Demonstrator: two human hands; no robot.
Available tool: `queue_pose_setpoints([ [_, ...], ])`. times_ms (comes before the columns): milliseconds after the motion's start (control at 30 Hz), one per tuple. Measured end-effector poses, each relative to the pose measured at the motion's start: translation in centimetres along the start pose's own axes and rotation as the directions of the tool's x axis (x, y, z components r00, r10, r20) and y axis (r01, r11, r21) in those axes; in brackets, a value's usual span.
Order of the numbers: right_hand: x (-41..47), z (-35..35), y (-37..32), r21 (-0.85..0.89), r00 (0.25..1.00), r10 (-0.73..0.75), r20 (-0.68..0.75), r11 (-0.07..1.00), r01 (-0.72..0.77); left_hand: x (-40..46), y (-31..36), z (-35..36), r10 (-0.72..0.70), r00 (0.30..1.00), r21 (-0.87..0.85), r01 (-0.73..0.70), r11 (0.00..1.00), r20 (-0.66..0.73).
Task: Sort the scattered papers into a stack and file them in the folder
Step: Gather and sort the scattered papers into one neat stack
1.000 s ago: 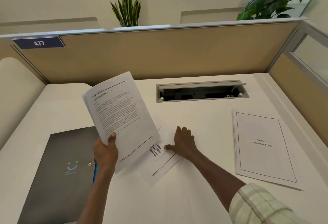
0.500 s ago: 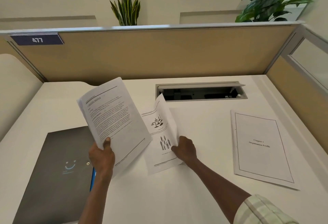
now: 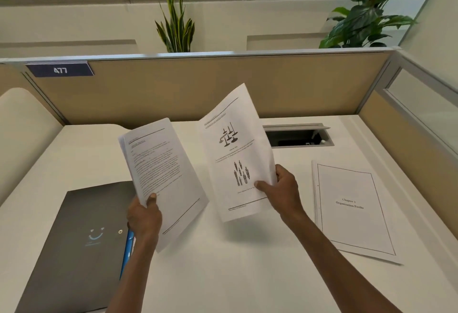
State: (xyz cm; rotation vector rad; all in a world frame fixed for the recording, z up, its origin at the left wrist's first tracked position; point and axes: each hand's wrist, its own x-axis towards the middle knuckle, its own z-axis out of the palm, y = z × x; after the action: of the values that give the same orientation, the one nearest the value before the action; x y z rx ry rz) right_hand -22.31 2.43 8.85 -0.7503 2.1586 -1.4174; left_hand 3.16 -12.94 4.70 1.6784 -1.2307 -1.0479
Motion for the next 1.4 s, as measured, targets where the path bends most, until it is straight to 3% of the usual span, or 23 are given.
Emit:
queue_pose_setpoints([
  [133, -1.4, -1.6, -1.6, 0.235, 0.981, 0.120, 0.151, 0.960, -0.154, -1.4, 0.4, 0.3, -0.074, 0.977, -0.047, 0.085, 0.995, 0.200],
  [233, -2.4, -1.5, -1.2, 0.194, 0.964, 0.170, 0.203, 0.958, -0.210, -3.0, 0.7, 0.7, -0.152, 0.904, -0.088, 0.203, 0.975, 0.400],
  [333, -3.5, -1.2, 0.0, -0.004, 0.957, 0.218, 0.194, 0.975, -0.222, -4.9, 0.9, 1.2, -0.193, 0.831, -0.066, 0.265, 0.962, 0.521],
  [400, -4.1, -1.6, 0.8, -0.235, 0.948, 0.236, 0.213, 0.954, -0.185, -5.9, 1.0, 1.4, -0.226, 0.791, -0.056, 0.312, 0.948, 0.569],
  [467, -4.5, -2.2, 1.3, -0.496, 0.946, 0.239, 0.216, 0.862, -0.105, -6.8, 1.0, 1.6, -0.233, 0.750, -0.052, 0.335, 0.941, 0.619],
  [533, -4.2, -3.1, 1.5, -0.618, 0.960, 0.209, 0.184, 0.784, -0.053, -7.7, 1.1, 1.7, -0.223, 0.714, -0.048, 0.339, 0.940, 0.664],
  [600, -3.4, -4.1, 1.2, -0.507, 0.959, 0.209, 0.192, 0.858, -0.085, -8.4, 1.1, 1.8, -0.207, 0.678, -0.059, 0.347, 0.936, 0.705],
  [700, -2.4, -5.3, 0.8, -0.099, 0.932, 0.231, 0.281, 0.972, -0.211, -9.2, 1.1, 2.5, -0.191, 0.622, -0.056, 0.354, 0.934, 0.759],
  [900, -2.0, -5.1, 1.8, 0.070, 0.974, 0.119, 0.192, 0.988, -0.135, -10.8, 2.6, 4.3, -0.074, 0.650, -0.222, 0.360, 0.906, 0.756],
  [1000, -2.0, -4.6, 1.8, 0.081, 0.994, -0.001, 0.108, 0.997, -0.007, -11.2, 3.6, 4.9, 0.115, 0.763, -0.314, 0.120, 0.942, 0.636],
  [1133, -1.8, -4.7, 1.7, 0.127, 0.986, -0.167, 0.029, 0.979, 0.162, -11.8, 4.3, 5.7, 0.297, 0.820, -0.379, -0.107, 0.919, 0.490],
  [1267, -2.2, -4.7, 3.3, 0.235, 0.980, -0.189, 0.056, 0.957, 0.171, -12.3, 3.4, 5.9, 0.298, 0.836, -0.368, -0.126, 0.921, 0.461],
  [1400, -3.0, -4.2, 6.8, 0.207, 0.987, -0.045, 0.154, 0.978, 0.012, -13.4, 0.2, 6.4, 0.218, 0.823, -0.278, -0.077, 0.957, 0.524],
])
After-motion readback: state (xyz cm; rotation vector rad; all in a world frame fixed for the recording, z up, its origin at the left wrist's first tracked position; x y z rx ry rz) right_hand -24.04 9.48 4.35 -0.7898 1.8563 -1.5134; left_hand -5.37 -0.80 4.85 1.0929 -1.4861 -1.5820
